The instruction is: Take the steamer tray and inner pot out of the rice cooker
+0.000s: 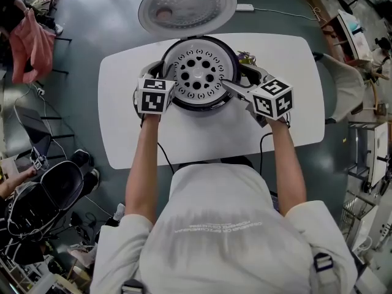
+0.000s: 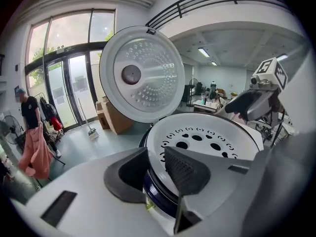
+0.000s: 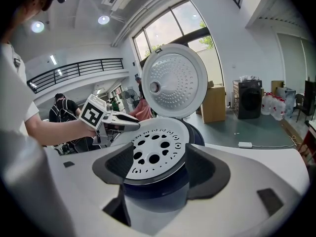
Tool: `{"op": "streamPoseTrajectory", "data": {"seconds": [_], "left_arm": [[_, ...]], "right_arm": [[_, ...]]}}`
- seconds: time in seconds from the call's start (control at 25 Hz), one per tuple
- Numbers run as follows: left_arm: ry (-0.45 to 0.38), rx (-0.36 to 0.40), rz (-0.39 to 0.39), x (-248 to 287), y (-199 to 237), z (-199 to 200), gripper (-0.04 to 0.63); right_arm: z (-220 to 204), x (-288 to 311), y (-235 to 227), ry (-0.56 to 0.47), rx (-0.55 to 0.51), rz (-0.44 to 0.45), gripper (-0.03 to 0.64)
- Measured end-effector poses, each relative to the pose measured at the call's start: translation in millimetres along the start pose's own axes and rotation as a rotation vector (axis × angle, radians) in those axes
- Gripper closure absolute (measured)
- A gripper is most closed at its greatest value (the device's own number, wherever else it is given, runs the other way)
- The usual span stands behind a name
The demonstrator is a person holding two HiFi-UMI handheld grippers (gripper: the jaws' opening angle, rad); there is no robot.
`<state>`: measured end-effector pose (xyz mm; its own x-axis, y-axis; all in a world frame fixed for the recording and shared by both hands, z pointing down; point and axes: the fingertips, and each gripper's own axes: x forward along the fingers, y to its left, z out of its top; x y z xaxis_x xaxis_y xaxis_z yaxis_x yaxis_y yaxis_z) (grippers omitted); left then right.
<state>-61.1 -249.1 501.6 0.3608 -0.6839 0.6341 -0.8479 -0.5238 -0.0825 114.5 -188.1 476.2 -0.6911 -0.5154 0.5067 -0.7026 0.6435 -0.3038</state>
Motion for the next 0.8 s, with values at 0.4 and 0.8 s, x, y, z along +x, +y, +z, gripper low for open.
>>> {"op": "streamPoseTrajectory", "data": {"seconds": [0.4,0.8], "left_arm": [[-0.111,-0.185,-0.067,-11.6,0.6,14.2,0.507],[-0.200,-0.170,-0.068,-34.7,1.6,34.8,0.508]], "right_arm": [[0.3,4.1,4.1,0.001,-0.010,0.006,0.290],[3.1,7.6,2.8,0.012,0.002,-0.001,0.290]]}}
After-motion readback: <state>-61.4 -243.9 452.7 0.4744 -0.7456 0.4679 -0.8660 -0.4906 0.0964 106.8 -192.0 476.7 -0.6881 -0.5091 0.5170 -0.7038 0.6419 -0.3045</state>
